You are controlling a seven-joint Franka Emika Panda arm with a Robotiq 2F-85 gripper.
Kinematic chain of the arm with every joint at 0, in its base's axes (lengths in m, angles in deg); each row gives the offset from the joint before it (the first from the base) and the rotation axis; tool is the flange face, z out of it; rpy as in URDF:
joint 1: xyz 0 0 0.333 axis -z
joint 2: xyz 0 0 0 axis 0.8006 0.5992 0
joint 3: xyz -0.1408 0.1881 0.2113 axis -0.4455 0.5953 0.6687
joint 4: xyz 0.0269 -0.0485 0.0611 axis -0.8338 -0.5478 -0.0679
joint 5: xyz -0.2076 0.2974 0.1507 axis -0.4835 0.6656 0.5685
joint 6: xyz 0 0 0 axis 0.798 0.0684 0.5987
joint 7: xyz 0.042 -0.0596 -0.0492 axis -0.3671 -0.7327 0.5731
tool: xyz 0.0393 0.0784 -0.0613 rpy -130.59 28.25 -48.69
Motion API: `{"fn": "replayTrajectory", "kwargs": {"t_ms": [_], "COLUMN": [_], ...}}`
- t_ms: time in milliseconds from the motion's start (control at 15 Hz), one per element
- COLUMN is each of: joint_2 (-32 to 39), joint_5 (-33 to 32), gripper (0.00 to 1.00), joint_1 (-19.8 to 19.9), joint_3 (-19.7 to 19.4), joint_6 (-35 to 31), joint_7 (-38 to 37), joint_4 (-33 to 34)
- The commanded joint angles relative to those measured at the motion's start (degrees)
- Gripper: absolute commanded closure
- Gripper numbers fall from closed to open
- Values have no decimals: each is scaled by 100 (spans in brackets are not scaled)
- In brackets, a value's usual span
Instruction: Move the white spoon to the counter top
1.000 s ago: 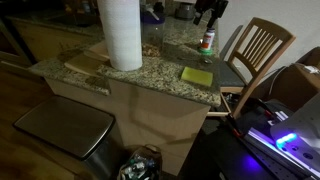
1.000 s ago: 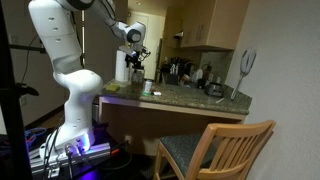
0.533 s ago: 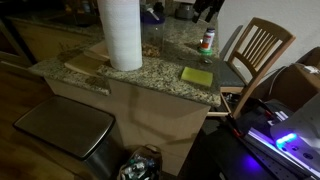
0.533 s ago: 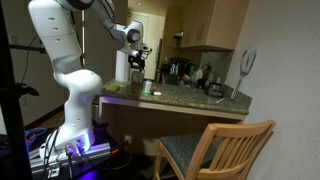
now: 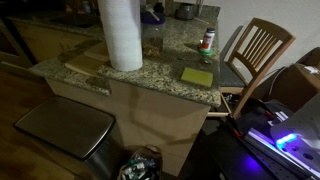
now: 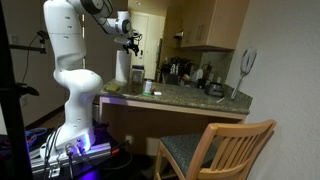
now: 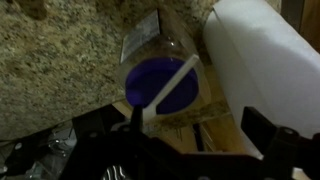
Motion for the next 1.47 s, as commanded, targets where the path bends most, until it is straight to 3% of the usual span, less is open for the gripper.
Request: {"fn": "replayTrajectory", "kwargs": {"t_ms": [0, 133, 267, 333, 533, 867, 1133, 1400], "joint_2": [175, 390, 609, 686, 880, 767, 1086, 1213], "joint_5": [-227, -349, -394, -75, 104, -48, 476, 404], "gripper": [0, 0, 0, 0, 0, 0, 0, 0], "joint_1": [-43, -66, 28, 14, -14, -74, -122, -176], "joint_3": [69, 107, 56, -23, -88, -113, -120, -163], "joint_6": [52, 81, 553, 606, 942, 720, 684, 695], "joint_7": [-273, -407, -803, -857, -1485, -1274, -1259, -1384], "joint_4": [297, 580, 678, 634, 724, 613, 392, 396]}}
